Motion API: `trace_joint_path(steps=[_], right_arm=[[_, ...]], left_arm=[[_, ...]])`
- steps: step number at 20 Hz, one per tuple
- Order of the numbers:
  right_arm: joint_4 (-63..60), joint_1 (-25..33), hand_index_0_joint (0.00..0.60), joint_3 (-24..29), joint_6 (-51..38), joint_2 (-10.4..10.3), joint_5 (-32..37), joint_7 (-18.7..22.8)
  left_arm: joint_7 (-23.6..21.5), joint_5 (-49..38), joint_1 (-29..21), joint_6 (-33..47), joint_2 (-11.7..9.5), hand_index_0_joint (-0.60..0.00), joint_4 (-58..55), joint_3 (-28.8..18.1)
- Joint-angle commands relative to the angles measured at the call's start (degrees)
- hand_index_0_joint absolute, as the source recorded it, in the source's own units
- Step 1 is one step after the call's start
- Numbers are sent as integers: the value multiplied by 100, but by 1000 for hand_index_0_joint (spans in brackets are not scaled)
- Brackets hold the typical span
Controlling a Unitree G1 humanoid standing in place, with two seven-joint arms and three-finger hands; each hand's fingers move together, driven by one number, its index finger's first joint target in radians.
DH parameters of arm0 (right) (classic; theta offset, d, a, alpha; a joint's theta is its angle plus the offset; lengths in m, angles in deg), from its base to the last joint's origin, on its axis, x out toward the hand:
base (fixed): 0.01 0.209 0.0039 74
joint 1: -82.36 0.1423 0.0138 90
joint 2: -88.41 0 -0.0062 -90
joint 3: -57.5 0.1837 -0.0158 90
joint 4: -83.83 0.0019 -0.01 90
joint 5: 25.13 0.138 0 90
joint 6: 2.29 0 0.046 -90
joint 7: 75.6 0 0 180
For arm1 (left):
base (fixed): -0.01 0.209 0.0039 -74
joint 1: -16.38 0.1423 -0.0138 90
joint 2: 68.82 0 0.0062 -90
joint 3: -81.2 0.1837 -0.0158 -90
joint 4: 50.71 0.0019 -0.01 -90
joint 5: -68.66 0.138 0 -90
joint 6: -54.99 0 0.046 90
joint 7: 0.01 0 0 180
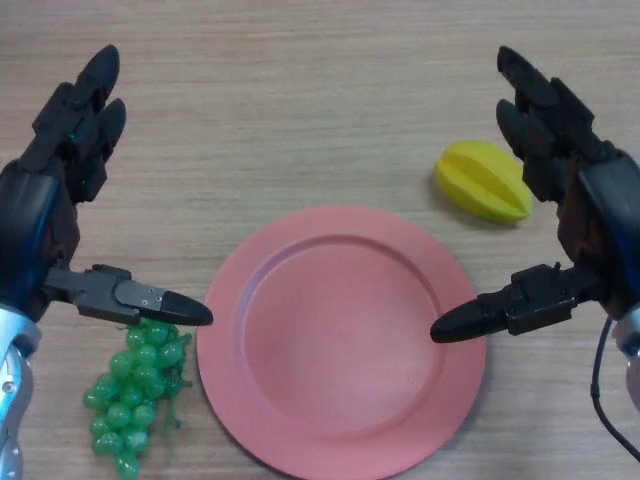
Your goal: Pick up the yellow starfruit and place it on the plate
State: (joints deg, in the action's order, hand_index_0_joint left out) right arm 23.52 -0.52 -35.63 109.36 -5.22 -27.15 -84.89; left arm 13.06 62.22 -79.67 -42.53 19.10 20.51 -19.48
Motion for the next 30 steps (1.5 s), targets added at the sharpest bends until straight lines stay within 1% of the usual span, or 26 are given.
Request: trace_joint_path(steps=[1,4,7,8,9,10,11,12,13,14,15,16,19,21,23,25,26,28,30], right_arm=[[253,210,0,218,-943,17,102,133],[86,344,0,274,-936,19,242,191],[-328,504,0,297,-1132,25,186,269],[-593,714,0,340,-1219,80,76,244],[-773,806,0,360,-1316,76,69,271],[-1207,1031,0,382,-1613,131,-128,289],[-1418,1164,0,417,-1684,117,-116,330],[-1847,1341,0,432,-1970,180,-242,366],[-2042,1461,0,446,-2032,201,-322,402],[-2450,1638,0,467,-2237,230,-410,465],[-2612,1744,0,479,-2274,255,-481,498],[-3013,1941,0,502,-2511,289,-575,613],[-3628,2272,0,534,-2686,365,-738,736],[-3919,2387,0,538,-2731,370,-718,735],[-4241,2560,0,594,-2657,375,-542,685],[-4877,2757,0,557,-2990,440,-616,758],[-5413,2942,0,575,-3354,473,-712,881],[-6024,3153,0,622,-3715,496,-662,964],[-6295,3262,0,691,-3698,504,-395,841]], left_arm=[[-83,-338,-191,794,-308,0,-208,-522],[-83,-268,-197,806,-311,0,-150,-509],[-70,-214,-158,716,-262,0,-231,-417],[-29,-246,-160,668,-251,0,-260,-415],[-2,-278,-157,650,-251,0,-271,-423],[-30,-305,-165,781,-234,0,-184,-429],[-55,-295,-150,845,-220,0,-159,-417],[-80,-314,-150,764,-228,0,-244,-405],[-70,-334,-158,692,-241,0,-290,-409],[-38,-400,-164,608,-246,0,-324,-430],[-31,-421,-168,588,-247,0,-326,-437],[-26,-429,-127,609,-231,0,-339,-441],[-18,-539,-77,665,-207,0,-383,-511],[-43,-700,-67,720,-217,0,-385,-606],[-60,-804,-79,706,-270,0,-359,-672],[-72,-852,-34,792,-259,0,-328,-690],[-66,-829,-14,837,-261,0,-294,-678],[-73,-815,-35,858,-276,0,-225,-680],[-72,-773,-9,928,-263,0,-176,-665]])
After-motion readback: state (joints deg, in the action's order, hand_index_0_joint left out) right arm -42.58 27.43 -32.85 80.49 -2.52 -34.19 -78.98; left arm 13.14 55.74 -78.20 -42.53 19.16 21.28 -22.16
